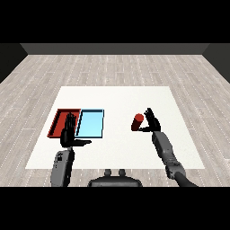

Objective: Pick the red can and put it in the red box

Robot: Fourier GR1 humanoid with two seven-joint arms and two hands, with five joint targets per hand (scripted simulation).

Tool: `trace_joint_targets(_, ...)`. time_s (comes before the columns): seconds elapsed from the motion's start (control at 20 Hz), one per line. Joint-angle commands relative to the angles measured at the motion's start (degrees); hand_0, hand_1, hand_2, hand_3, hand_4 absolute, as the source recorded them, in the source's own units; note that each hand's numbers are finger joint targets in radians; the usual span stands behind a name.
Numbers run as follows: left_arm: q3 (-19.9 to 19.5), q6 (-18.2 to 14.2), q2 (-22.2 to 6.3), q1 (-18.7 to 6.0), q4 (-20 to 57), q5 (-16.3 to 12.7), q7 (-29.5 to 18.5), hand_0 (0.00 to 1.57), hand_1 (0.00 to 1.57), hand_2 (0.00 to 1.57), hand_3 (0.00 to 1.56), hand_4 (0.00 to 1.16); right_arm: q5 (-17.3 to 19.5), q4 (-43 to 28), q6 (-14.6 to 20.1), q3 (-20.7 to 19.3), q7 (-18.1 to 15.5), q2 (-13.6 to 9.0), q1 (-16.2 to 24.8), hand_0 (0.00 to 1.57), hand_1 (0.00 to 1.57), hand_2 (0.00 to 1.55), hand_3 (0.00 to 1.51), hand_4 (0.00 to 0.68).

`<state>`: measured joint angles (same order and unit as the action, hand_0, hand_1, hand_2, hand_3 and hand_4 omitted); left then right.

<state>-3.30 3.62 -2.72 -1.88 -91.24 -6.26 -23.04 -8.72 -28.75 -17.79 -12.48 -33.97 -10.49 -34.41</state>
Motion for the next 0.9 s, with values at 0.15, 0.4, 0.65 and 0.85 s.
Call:
trace_joint_targets(0.15, 0.25, -1.14, 1.1, -0.5, 3.29, 1.71, -3.83, 0.0, 0.0, 0.0, 0.0, 0.0, -1.02, 2.09, -1.75, -0.38, 1.29, 0.03, -2.41, 0.0, 0.0, 0.0, 0.0, 0.0)
trace_joint_targets(0.4, -0.29, -1.47, -0.65, -0.39, -2.48, 1.12, 1.86, 0.0, 0.0, 0.0, 0.0, 0.0, 1.13, 7.96, 0.66, 0.41, -4.3, 3.68, -3.26, 0.0, 0.0, 0.0, 0.0, 0.0)
trace_joint_targets(0.65, 0.67, -0.11, 0.59, 0.15, 1.68, 1.08, -1.87, 0.0, 0.0, 0.0, 0.0, 0.0, 0.1, 11.88, -0.77, -1.34, -2.59, 1.73, -8.71, 0.0, 0.0, 0.0, 0.0, 0.0)
trace_joint_targets(0.85, 0.42, -0.55, -0.37, 1.16, -3.7, 0.77, 1.39, 0.0, 0.0, 0.0, 0.0, 0.0, 1.32, 14.0, -0.39, -0.65, -4.12, 2.57, -9.24, 0.0, 0.0, 0.0, 0.0, 0.0)
